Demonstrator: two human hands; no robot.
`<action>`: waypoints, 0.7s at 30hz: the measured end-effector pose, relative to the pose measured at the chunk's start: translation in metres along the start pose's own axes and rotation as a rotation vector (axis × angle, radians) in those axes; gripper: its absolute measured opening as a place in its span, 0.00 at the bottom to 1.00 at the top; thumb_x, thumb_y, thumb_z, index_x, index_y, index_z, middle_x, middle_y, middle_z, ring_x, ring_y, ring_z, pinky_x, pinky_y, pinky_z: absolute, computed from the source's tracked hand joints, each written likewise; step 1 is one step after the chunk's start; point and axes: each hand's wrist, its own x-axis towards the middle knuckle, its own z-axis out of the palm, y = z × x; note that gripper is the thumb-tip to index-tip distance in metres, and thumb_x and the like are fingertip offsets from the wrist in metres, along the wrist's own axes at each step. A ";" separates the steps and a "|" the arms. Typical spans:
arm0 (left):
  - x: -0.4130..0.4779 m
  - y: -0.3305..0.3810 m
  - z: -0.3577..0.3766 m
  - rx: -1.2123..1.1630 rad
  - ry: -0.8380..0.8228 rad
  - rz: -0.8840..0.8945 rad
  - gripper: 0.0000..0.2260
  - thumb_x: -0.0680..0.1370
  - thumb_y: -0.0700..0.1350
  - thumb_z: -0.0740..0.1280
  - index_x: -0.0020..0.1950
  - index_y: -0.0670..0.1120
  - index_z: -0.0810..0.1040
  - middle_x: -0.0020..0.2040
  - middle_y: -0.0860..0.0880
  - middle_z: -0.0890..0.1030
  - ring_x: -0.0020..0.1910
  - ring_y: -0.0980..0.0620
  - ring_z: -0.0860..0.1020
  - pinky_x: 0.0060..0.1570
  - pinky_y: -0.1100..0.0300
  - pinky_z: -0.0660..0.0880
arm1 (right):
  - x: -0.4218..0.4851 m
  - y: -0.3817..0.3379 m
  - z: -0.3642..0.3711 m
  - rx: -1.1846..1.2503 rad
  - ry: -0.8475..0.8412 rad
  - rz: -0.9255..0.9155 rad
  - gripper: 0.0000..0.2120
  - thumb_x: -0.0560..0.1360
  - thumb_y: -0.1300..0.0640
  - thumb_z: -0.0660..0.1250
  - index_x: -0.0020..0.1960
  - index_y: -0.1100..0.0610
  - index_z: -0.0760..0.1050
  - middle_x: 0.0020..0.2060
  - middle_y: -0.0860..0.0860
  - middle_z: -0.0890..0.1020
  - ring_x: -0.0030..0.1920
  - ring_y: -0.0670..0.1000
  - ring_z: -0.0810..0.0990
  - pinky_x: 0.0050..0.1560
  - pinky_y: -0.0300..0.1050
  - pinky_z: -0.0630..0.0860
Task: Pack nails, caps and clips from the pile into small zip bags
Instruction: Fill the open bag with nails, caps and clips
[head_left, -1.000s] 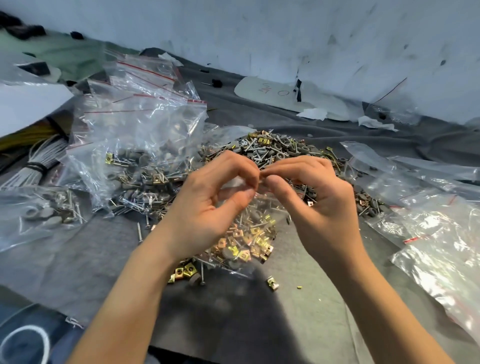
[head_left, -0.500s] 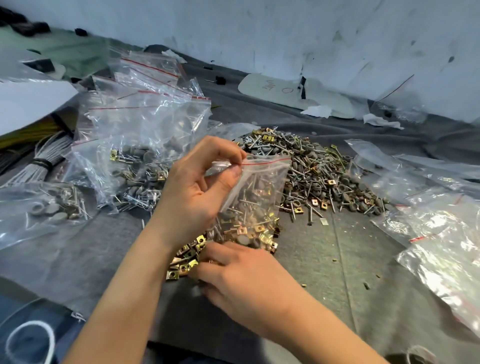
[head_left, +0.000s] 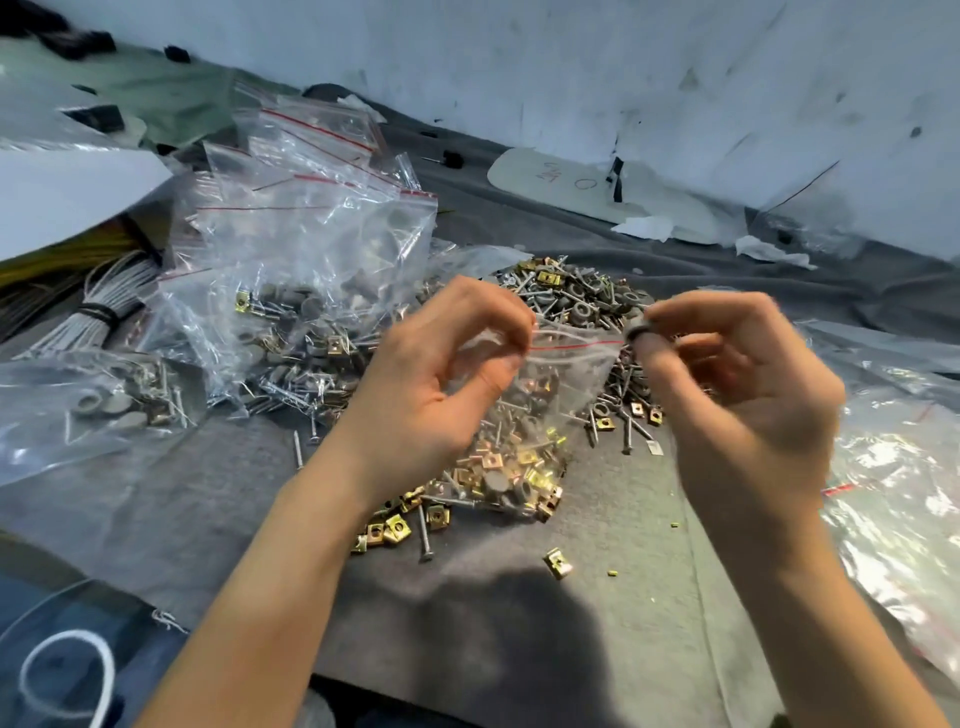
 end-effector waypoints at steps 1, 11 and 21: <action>0.000 0.002 0.003 0.004 -0.028 0.016 0.04 0.76 0.41 0.61 0.49 0.48 0.73 0.54 0.43 0.76 0.56 0.50 0.77 0.58 0.60 0.76 | 0.001 0.002 -0.003 -0.027 0.040 -0.020 0.11 0.73 0.64 0.70 0.47 0.49 0.76 0.41 0.45 0.81 0.36 0.46 0.77 0.38 0.38 0.72; -0.001 0.009 0.015 0.049 -0.074 0.070 0.04 0.77 0.37 0.62 0.48 0.42 0.77 0.55 0.44 0.76 0.56 0.47 0.77 0.55 0.50 0.77 | -0.001 0.000 -0.003 -0.274 -0.039 -0.174 0.03 0.76 0.58 0.68 0.49 0.55 0.79 0.43 0.44 0.80 0.46 0.49 0.78 0.49 0.45 0.73; 0.000 0.006 0.009 0.003 0.095 0.049 0.05 0.77 0.39 0.62 0.48 0.48 0.74 0.54 0.43 0.77 0.56 0.50 0.78 0.57 0.60 0.75 | -0.009 0.043 0.015 -0.290 -0.238 0.307 0.04 0.74 0.63 0.70 0.45 0.55 0.80 0.42 0.47 0.83 0.41 0.43 0.79 0.45 0.39 0.74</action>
